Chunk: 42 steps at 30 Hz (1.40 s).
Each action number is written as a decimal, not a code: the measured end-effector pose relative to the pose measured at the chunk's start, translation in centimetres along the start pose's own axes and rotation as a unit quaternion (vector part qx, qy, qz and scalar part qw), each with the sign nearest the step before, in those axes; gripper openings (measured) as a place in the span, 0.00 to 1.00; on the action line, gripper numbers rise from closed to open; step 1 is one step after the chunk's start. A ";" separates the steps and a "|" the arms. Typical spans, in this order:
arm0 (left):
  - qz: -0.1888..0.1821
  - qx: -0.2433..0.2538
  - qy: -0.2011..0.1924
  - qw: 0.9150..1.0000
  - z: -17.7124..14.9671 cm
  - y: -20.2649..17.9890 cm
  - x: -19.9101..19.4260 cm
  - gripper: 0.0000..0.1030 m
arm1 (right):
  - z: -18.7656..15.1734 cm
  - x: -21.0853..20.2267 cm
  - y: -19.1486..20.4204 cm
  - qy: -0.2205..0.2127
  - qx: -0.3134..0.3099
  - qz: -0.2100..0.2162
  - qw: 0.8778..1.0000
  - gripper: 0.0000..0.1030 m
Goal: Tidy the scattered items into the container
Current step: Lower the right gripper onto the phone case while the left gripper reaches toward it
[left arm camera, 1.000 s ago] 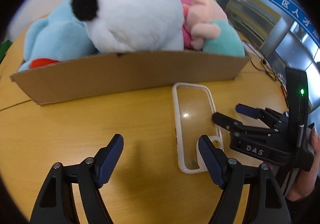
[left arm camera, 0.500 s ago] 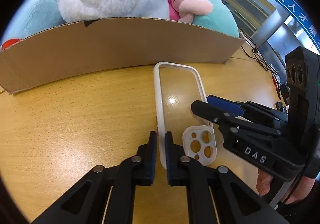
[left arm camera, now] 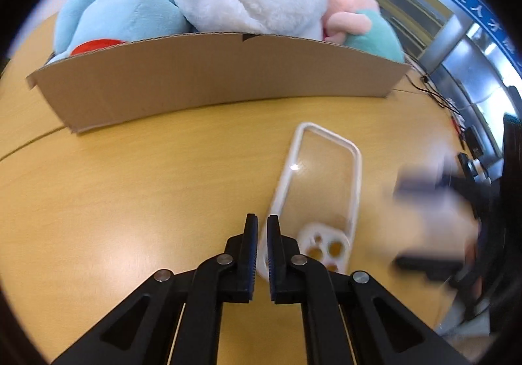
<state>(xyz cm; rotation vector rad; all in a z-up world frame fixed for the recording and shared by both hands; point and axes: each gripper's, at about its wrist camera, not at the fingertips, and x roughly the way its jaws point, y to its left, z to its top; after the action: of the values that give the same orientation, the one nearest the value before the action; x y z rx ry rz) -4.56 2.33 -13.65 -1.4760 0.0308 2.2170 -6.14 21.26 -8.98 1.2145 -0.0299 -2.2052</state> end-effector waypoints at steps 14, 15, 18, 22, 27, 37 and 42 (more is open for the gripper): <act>0.025 0.013 0.039 0.999 -2.6 -2.4 1.7 0.65 | 4.4 5.6 3.6 0.190 -0.589 0.040 0.784 0.98; 0.023 0.013 0.037 0.999 -2.4 -2.2 1.8 0.65 | 4.9 6.3 3.8 0.196 -0.600 0.042 0.775 0.98; 0.019 0.027 0.038 0.999 -1.8 -1.9 1.5 0.66 | 6.2 8.3 3.9 0.223 -0.598 0.070 0.766 0.98; 0.006 0.047 0.043 0.998 -1.3 -1.4 0.8 0.66 | 6.5 10.3 2.4 0.264 -0.559 0.111 0.778 1.00; 0.007 0.091 0.051 0.995 -0.8 -1.2 0.1 0.67 | 5.4 8.1 0.5 0.249 -0.530 0.112 0.803 1.00; -0.080 0.295 0.089 0.948 -1.1 -5.2 -2.1 0.67 | 0.7 3.6 -0.7 0.277 -0.557 0.098 0.777 0.99; -0.060 0.321 0.116 0.938 -0.3 -4.7 -1.5 0.77 | 1.5 3.2 -1.7 0.260 -0.549 0.089 0.789 0.80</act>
<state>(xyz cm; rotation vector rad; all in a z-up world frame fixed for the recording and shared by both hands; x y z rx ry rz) -1.98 5.87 -11.36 -1.2991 0.6573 1.6843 -9.40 20.62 -11.01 0.9613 1.1439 -1.2125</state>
